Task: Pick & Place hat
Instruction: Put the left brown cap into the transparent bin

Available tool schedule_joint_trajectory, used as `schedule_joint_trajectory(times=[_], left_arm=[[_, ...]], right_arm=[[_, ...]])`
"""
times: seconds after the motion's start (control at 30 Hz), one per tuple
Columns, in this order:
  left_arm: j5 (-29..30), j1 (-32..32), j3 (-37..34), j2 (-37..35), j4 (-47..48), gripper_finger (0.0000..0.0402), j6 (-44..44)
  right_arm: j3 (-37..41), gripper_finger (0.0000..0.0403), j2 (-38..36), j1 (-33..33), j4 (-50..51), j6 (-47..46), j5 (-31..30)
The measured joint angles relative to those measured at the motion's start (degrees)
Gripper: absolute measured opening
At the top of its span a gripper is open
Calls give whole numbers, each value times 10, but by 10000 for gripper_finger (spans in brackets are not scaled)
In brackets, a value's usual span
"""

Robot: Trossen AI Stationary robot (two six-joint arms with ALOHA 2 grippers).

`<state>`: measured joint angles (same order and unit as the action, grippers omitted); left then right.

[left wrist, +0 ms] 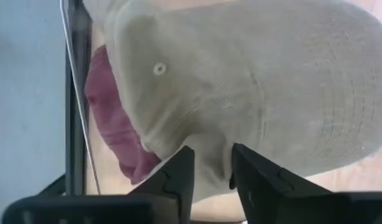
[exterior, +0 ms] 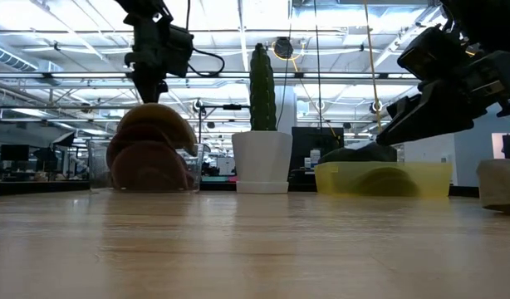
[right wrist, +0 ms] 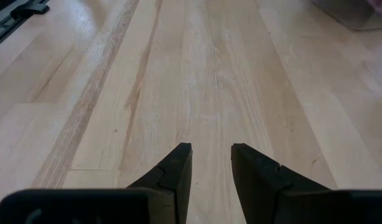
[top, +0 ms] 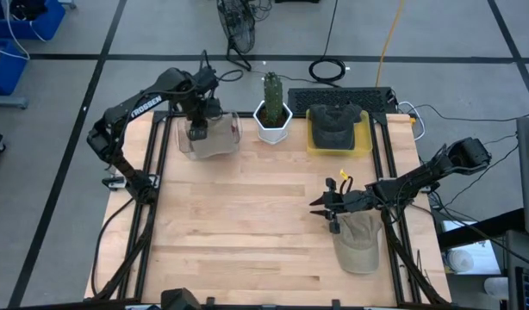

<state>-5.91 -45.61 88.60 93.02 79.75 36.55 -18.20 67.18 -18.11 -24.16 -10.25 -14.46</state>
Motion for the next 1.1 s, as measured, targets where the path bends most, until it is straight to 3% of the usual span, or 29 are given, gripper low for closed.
schedule_joint_trajectory(times=[0.3,0.43,0.5,0.73,0.87,0.97,1.1], left_arm=[[7,53,0,-39,13,141,-24],[60,105,14,-75,3,131,-31],[86,134,27,-90,-5,128,-66],[99,277,34,-116,-57,127,-240],[193,370,23,-97,-64,127,-268],[288,415,16,-73,-62,127,-336],[315,444,5,-39,-49,127,-391]], right_arm=[[0,100,0,0,-2,4,12],[0,100,0,0,-7,6,12],[0,100,0,0,-9,7,12],[0,100,0,0,-9,5,13],[0,100,0,-1,-9,-5,31],[0,100,0,-8,-10,-11,42],[0,100,0,-22,-15,-11,42]])
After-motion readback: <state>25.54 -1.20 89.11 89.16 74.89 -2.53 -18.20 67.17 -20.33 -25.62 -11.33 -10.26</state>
